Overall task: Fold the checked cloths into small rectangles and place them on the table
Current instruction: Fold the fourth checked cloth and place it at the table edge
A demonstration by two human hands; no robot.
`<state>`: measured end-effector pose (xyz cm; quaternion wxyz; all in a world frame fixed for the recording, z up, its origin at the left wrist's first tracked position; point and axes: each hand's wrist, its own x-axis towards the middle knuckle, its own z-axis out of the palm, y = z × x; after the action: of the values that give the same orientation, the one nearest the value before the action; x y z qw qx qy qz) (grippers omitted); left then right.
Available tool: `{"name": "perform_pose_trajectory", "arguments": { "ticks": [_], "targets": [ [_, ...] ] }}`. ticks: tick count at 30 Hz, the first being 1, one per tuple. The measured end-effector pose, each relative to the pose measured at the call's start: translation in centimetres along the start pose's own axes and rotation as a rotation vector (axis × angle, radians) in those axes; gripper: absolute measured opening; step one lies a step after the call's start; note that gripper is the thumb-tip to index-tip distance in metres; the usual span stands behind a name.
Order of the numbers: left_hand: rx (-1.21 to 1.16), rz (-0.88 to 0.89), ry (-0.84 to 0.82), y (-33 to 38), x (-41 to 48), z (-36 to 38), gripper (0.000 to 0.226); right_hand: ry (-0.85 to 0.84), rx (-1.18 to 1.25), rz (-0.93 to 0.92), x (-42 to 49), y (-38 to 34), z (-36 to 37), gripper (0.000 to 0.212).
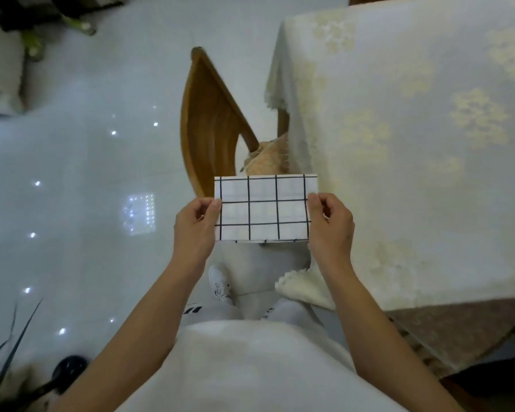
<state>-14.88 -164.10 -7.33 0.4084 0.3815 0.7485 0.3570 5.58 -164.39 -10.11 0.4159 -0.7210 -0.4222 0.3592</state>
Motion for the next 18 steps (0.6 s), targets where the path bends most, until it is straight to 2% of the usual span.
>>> {"name": "perform_pose_trajectory", "arguments": {
  "ticks": [4, 8, 14, 18],
  "targets": [
    [-0.052, -0.071, 0.095, -2.1, 1.5, -4.1, 0.017, -0.115, -0.016, -0.024, -0.3, -2.2, 4.5, 0.024],
    [-0.104, -0.102, 0.143, -3.1, 3.9, -7.8, 0.017, -0.155, -0.068, -0.051, 0.1, -4.4, 9.5, 0.027],
    [-0.147, -0.124, 0.141, -4.3, 11.3, -13.9, 0.013, -0.195, -0.097, -0.108, 1.0, -8.6, 17.6, 0.027],
    [-0.133, -0.141, 0.075, -4.1, 17.9, -18.2, 0.014, -0.180, -0.110, -0.157, 2.5, -12.4, 23.7, 0.025]
  ]
}}
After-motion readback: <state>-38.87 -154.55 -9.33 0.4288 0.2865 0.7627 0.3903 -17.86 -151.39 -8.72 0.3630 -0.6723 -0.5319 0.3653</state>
